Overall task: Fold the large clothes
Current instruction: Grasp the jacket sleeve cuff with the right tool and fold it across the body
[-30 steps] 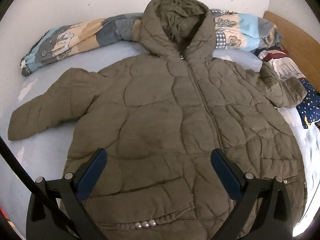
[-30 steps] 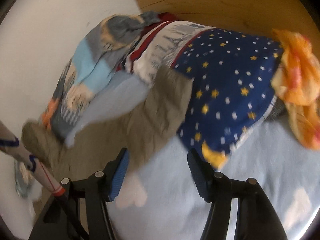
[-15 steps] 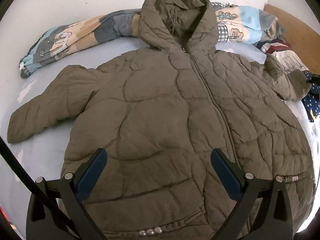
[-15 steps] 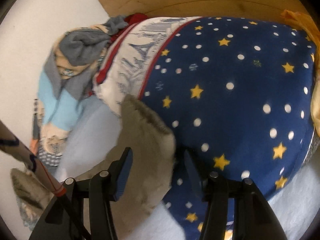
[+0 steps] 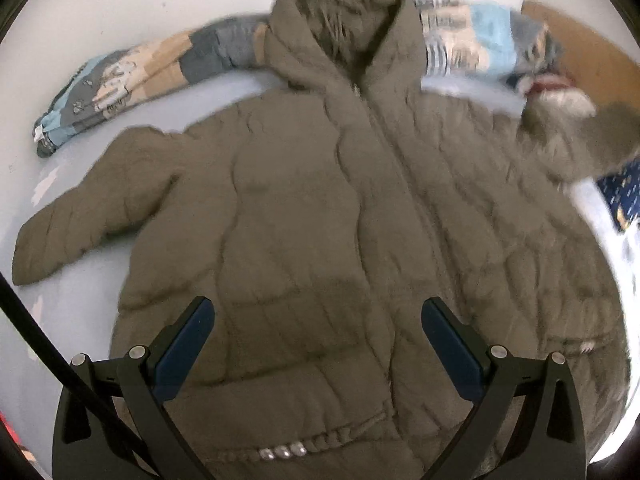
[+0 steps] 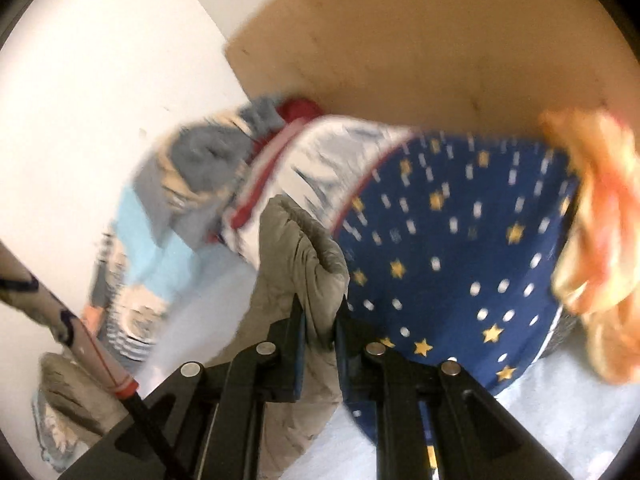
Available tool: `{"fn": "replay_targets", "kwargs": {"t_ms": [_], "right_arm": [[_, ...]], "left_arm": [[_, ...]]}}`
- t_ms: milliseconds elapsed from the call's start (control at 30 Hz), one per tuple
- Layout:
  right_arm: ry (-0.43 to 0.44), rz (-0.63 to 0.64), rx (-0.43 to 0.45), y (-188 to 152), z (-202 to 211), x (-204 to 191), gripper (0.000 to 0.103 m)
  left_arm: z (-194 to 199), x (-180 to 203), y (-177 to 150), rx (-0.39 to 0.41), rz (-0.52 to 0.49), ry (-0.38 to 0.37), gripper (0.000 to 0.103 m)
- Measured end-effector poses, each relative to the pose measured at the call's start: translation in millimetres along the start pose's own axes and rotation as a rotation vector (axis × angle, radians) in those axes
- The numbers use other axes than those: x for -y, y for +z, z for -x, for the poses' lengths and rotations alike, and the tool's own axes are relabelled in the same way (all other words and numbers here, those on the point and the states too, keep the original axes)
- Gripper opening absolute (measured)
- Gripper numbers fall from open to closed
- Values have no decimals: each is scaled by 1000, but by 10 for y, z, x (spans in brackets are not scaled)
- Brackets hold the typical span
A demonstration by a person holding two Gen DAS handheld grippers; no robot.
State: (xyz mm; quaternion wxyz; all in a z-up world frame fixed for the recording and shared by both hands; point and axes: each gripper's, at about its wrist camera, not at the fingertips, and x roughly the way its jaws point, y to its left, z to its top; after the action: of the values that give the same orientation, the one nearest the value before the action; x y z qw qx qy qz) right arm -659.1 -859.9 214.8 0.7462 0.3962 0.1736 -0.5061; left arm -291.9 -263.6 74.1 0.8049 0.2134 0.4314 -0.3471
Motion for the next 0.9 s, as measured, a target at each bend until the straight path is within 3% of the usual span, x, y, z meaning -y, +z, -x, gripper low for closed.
{"fn": "replay_targets", "kwargs": {"t_ms": [100,233,400,500,633,900], "right_arm": [[60,38,41,114,437,-322,14],[174,97,77,126,1044,-895,14],[315,185,75,-71,1591,-1696,14],[379,259,56,-392,1839,-2220,14],[467,338,-14,-900,1980,-2837,13],[554,482,-190,-2172,1724,-3645,13]], "left_arm": [[-214,74,-144,-89,-13,43,103],[-239,36,-205,-101,26,33,103],[93,-36,-128,3,37,29,103],[331,-118,-47,86,42,37,103],[475,-287,-14,124,75,52,103],[598,-797,-40,145,209,75,103]]}}
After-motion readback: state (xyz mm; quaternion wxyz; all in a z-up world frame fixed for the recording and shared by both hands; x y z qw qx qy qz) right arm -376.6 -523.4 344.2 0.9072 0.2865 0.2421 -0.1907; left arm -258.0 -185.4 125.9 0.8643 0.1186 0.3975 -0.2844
